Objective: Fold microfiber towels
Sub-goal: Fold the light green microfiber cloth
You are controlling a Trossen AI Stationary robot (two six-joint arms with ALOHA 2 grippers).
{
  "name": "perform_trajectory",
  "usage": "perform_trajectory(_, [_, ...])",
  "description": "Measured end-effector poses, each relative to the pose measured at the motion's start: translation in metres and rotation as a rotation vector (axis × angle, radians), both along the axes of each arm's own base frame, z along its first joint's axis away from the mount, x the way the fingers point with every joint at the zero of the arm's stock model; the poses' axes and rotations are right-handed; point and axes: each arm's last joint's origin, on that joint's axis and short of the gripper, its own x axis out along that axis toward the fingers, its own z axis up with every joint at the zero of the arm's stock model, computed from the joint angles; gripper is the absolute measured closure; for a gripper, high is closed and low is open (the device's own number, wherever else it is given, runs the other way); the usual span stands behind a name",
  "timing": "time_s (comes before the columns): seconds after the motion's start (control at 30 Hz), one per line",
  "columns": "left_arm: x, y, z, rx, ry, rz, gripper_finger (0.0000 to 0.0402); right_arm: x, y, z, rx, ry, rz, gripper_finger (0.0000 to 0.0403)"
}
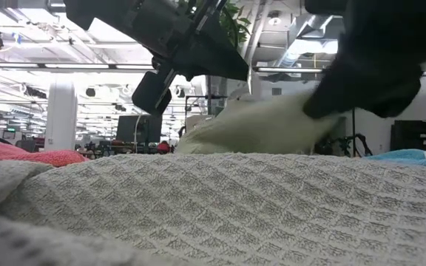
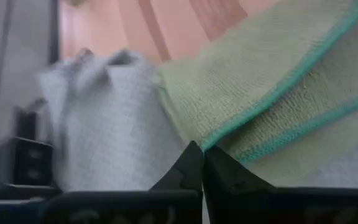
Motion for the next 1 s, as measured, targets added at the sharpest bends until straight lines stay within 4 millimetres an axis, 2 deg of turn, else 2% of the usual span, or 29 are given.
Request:
perform_trajectory(0.1, [0.001, 0.000, 0.002, -0.004, -0.023, -0.003, 0.0401, 0.004, 0.004, 0.007, 0.041, -0.012, 0.007, 0.0373])
perform_trajectory(0.23, [0.001, -0.001, 0.003, 0.006, -0.030, -0.014, 0.0401, 0.003, 0.017, 0.017, 0.071, -0.045, 0.011, 0.0387])
perform_trajectory(0.4, [0.000, -0.001, 0.001, 0.027, -0.010, -0.024, 0.0401, -0.013, 0.022, 0.010, 0.070, 0.036, -0.064, 0.0385])
perform_trajectory(0.6, [-0.001, 0.000, -0.001, 0.052, 0.017, -0.034, 0.0401, -0.021, 0.019, 0.005, 0.006, 0.088, -0.101, 0.0338])
perform_trajectory(0.87, [0.000, -0.001, -0.001, 0.106, 0.019, -0.099, 0.0401, -0.009, 0.014, 0.008, 0.011, 0.041, -0.084, 0.0324])
perform_trajectory(1.0, [0.001, 0.002, 0.000, 0.157, 0.022, -0.126, 0.0386, -0.010, 0.013, 0.007, 0.004, 0.049, -0.082, 0.0320])
